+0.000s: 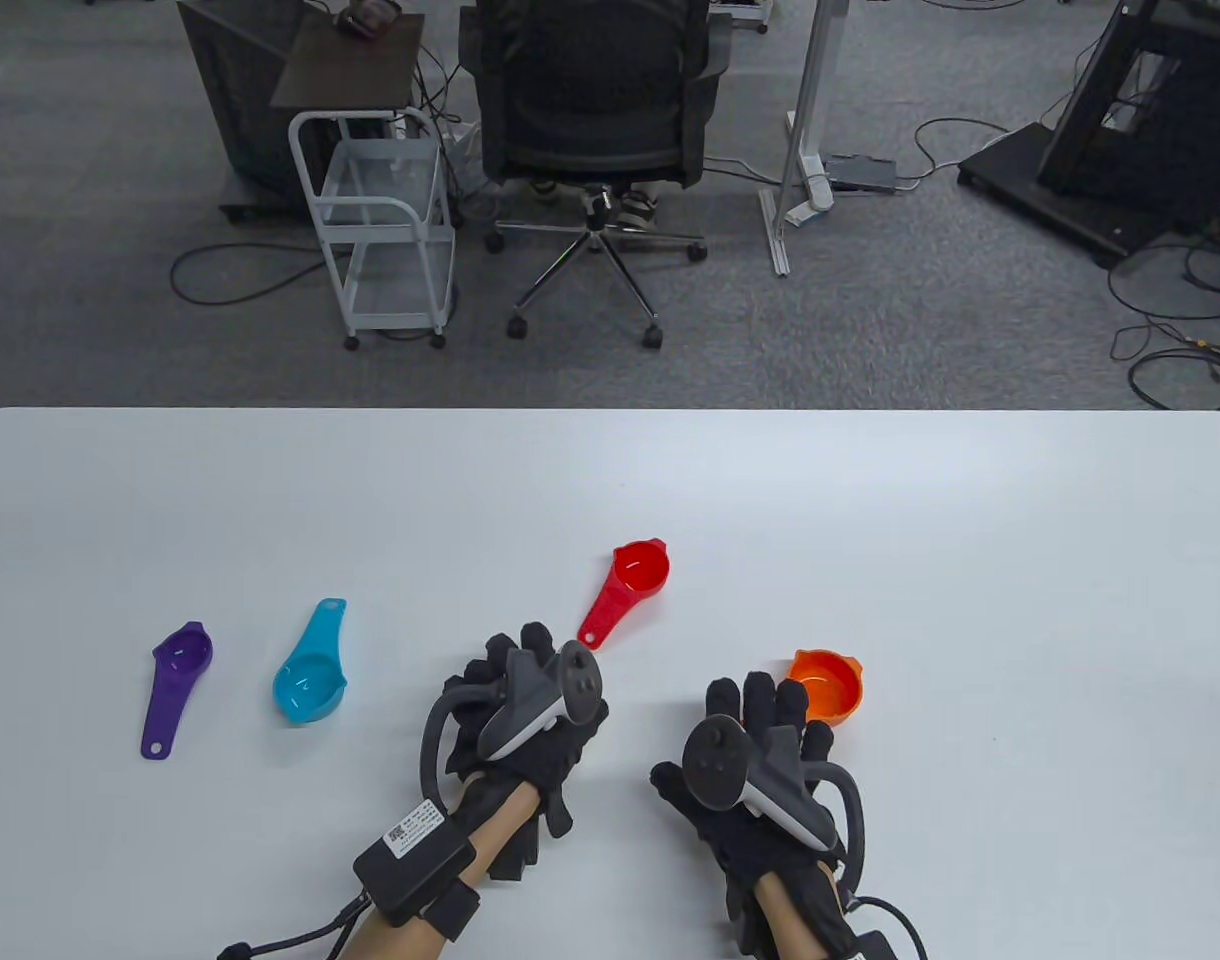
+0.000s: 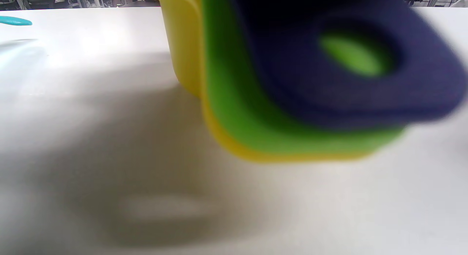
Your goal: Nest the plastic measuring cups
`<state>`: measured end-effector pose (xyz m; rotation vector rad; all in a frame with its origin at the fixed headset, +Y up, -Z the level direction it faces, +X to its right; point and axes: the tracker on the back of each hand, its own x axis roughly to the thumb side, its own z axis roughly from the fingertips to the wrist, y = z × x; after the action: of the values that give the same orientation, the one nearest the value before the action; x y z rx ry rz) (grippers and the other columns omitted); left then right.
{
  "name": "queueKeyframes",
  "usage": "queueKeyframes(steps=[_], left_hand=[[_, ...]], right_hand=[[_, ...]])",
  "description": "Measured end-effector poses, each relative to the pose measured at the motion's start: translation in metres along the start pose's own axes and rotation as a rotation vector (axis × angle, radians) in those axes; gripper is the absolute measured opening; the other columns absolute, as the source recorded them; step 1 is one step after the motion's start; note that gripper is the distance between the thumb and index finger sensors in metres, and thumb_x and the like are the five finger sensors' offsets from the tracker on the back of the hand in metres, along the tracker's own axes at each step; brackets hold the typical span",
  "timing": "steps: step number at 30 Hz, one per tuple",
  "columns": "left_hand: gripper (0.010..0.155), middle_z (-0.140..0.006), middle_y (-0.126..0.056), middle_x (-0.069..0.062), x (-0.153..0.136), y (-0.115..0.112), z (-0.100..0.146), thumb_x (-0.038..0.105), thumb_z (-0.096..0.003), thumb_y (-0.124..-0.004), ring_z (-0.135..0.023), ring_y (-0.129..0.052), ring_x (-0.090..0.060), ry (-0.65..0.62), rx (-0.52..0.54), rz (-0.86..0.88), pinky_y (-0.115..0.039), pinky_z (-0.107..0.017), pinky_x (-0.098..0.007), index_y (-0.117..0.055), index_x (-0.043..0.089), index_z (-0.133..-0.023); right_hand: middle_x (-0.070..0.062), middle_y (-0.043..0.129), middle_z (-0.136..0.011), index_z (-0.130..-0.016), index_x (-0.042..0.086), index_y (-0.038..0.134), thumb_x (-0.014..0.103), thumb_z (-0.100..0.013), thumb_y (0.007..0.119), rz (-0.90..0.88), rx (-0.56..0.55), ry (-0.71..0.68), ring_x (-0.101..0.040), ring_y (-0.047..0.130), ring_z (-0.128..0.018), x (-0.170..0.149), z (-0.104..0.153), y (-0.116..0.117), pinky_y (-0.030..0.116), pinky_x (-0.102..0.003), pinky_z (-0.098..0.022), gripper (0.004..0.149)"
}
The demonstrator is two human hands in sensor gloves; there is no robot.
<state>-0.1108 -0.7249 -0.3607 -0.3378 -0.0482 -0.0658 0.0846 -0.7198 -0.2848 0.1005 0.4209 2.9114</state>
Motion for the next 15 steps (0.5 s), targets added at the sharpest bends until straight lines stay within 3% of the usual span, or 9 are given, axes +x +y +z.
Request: queueKeyframes(steps=[12,15], left_hand=[[0.100,-0.116,-0.019,-0.035,-0.001,-0.001,0.002,0.072,-0.0503,-0.049,-0.095,-0.039,-0.054,-0.010,0.005,-0.006,-0.028,-0.065,-0.078,-0.014,0.007,-0.118],[0.101,-0.117,-0.015,-0.036,-0.004,0.011,0.008,0.073,-0.0496,-0.048,-0.100,-0.033,-0.058,-0.042,0.028,0.040,-0.025,-0.064,-0.080,-0.013,0.006,-0.117]], right_hand=[[-0.042,-0.002,-0.113,-0.115,0.002,0.007,0.064,-0.054,0.047,-0.008,0.010,-0.004,-0.066,-0.001,-0.093,0.001,0.000,0.000,0.013,-0.081,-0.063,0.096],[-0.042,-0.004,-0.113,-0.115,0.002,0.006,0.064,-0.053,0.047,-0.021,-0.007,0.000,-0.066,-0.002,-0.094,-0.001,0.001,-0.006,0.011,-0.081,-0.063,0.096]])
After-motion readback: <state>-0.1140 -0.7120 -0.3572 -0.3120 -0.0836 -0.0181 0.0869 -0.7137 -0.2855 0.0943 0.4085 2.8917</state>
